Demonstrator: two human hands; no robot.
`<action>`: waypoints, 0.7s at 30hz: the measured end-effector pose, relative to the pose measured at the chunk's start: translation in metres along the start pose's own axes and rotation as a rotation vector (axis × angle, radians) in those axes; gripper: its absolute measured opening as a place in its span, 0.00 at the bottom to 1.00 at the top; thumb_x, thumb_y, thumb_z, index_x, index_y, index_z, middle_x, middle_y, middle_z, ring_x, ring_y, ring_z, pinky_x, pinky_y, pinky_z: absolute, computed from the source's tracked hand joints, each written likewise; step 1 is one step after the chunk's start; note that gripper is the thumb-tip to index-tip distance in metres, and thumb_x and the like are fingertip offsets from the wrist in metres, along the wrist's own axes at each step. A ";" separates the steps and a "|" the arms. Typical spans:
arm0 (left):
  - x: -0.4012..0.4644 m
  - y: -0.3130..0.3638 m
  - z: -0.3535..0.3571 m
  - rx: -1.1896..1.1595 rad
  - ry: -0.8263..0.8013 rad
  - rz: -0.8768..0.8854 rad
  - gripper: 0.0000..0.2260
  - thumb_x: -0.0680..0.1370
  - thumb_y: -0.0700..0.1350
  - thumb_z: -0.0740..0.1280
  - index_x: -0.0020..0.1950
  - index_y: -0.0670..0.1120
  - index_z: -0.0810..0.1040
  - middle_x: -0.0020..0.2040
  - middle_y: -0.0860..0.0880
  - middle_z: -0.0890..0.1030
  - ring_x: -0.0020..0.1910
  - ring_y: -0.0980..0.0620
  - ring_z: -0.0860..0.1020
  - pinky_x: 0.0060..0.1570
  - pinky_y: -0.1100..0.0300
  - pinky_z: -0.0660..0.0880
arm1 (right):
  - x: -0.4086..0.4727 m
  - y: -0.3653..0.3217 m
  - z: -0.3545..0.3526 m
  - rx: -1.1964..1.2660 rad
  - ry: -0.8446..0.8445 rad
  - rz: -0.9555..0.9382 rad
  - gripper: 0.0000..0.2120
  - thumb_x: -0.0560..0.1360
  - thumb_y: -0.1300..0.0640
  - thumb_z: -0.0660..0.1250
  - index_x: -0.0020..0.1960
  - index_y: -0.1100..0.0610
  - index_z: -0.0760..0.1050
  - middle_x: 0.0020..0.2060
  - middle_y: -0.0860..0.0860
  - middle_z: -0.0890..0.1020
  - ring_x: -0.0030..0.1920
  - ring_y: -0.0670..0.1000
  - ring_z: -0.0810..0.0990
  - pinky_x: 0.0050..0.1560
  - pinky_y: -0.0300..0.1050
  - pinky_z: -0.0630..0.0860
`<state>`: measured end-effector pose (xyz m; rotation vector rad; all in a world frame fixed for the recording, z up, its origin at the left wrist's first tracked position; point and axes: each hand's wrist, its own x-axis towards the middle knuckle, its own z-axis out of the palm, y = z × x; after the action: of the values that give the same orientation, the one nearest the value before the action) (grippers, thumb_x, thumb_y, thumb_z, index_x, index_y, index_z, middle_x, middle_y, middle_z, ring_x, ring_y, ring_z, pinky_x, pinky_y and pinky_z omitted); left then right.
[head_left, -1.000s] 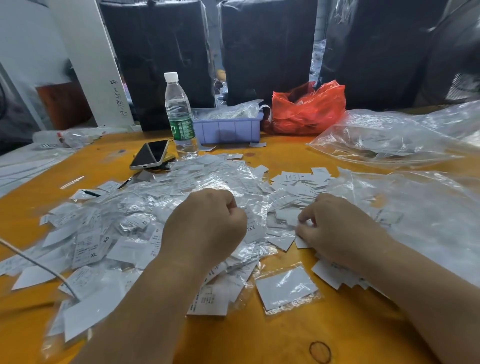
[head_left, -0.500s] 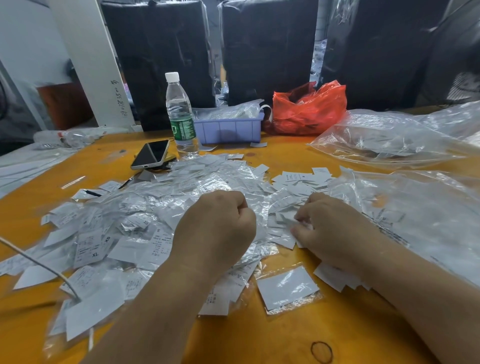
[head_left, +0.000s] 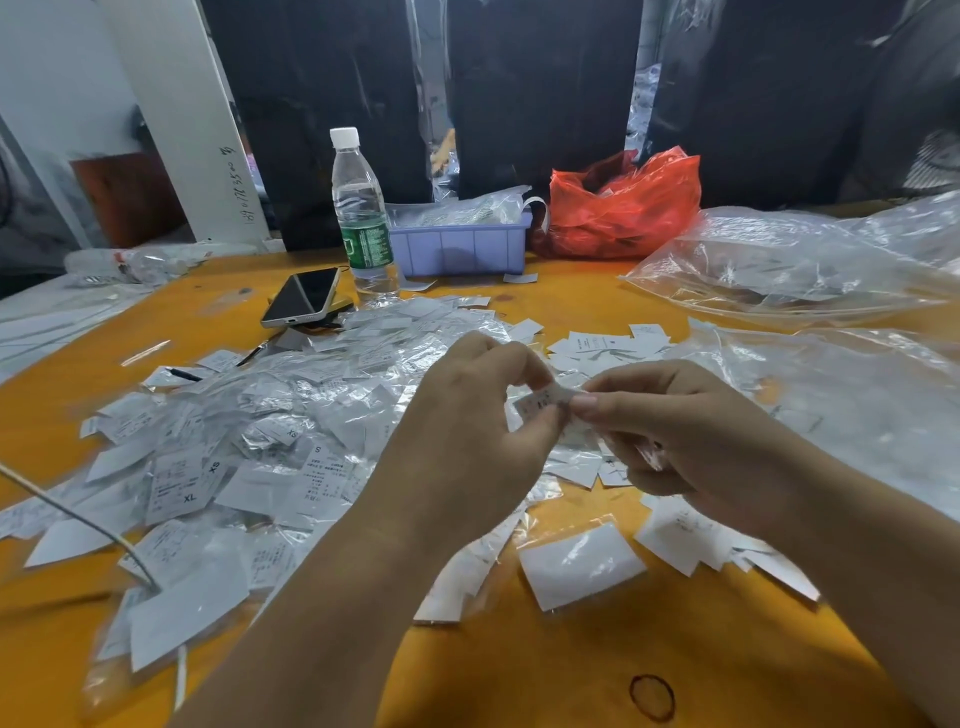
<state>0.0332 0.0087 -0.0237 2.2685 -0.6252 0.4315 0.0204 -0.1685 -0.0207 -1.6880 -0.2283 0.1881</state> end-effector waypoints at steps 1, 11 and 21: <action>0.000 0.000 0.000 -0.027 0.001 -0.015 0.03 0.76 0.52 0.69 0.45 0.55 0.77 0.45 0.58 0.76 0.45 0.61 0.74 0.42 0.75 0.68 | 0.000 0.000 0.000 0.017 -0.001 0.013 0.10 0.65 0.49 0.71 0.41 0.55 0.84 0.27 0.53 0.66 0.25 0.48 0.58 0.22 0.37 0.57; 0.006 -0.006 -0.002 -0.555 -0.017 -0.348 0.05 0.78 0.44 0.68 0.52 0.53 0.77 0.37 0.54 0.83 0.32 0.60 0.78 0.38 0.61 0.76 | 0.004 -0.002 -0.005 0.454 0.024 0.107 0.26 0.69 0.80 0.58 0.62 0.62 0.73 0.39 0.57 0.74 0.30 0.50 0.74 0.32 0.43 0.68; -0.001 0.001 0.005 -0.298 -0.127 -0.227 0.09 0.77 0.51 0.64 0.42 0.51 0.82 0.37 0.52 0.81 0.35 0.57 0.77 0.34 0.57 0.74 | 0.004 0.008 0.000 0.309 0.043 0.055 0.36 0.58 0.72 0.73 0.64 0.56 0.73 0.50 0.59 0.78 0.37 0.54 0.82 0.35 0.43 0.78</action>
<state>0.0329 0.0049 -0.0272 2.0598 -0.4533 0.0766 0.0247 -0.1681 -0.0286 -1.3903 -0.1139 0.2163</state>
